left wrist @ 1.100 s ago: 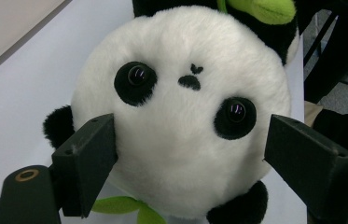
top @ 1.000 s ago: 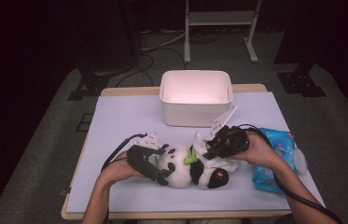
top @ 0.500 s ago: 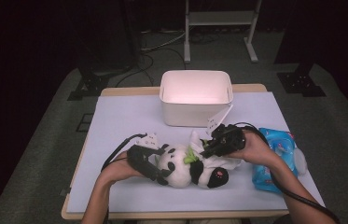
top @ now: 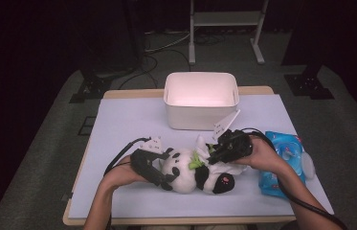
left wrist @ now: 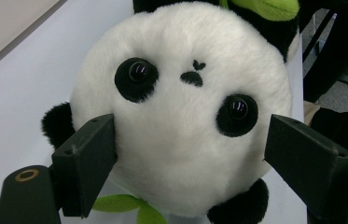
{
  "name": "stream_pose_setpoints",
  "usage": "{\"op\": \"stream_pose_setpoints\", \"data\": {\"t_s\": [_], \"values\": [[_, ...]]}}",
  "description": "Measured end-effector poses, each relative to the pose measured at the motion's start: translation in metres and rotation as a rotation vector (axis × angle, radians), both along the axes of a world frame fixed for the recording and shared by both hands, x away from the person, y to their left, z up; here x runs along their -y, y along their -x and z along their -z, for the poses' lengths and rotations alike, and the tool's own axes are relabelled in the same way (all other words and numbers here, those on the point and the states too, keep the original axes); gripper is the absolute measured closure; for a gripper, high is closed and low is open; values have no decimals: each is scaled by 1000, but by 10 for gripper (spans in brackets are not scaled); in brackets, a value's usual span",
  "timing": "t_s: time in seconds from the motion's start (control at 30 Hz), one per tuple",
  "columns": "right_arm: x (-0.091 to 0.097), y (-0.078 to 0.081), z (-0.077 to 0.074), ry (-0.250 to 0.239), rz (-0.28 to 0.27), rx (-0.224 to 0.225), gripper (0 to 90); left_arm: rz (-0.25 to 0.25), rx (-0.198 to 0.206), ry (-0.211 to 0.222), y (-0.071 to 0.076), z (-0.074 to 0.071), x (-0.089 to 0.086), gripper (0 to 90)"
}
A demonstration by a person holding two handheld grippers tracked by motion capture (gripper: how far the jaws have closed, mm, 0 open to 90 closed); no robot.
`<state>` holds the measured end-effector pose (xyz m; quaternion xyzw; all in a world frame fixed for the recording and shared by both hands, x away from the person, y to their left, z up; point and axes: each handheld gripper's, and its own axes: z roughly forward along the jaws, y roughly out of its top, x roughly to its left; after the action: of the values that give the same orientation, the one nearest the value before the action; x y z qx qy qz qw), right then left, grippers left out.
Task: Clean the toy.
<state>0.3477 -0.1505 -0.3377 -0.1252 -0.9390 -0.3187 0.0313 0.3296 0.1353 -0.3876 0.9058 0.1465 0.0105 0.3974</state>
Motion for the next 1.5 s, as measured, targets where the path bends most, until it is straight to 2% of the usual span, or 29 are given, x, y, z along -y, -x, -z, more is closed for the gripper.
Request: {"op": "stream_pose_setpoints", "data": {"t_s": [0.37, 0.67, 0.87, 1.0, 1.23, 1.5], "values": [[-1, -1, 1, 0, 5, 10, 854, -4, -4, 4, 0, 1, 0, 161], [22, 6, 5, -9, 40, 0, 854, -3, 0, 1, 0, 0, 1, 161], [41, 12, 11, 4, 69, -5, 854, -7, -2, 7, 1, 0, 1, 162], [52, 14, 18, 1, 84, -29, 854, -7, -1, 1, 1, 1, 2, 161], [50, 20, 17, 5, 63, -19, 854, -6, -12, 4, 1, 1, 2, 162], [36, 26, 11, 8, 11, -13, 854, -13, -10, -1, 1, 2, 3, 162]]}}
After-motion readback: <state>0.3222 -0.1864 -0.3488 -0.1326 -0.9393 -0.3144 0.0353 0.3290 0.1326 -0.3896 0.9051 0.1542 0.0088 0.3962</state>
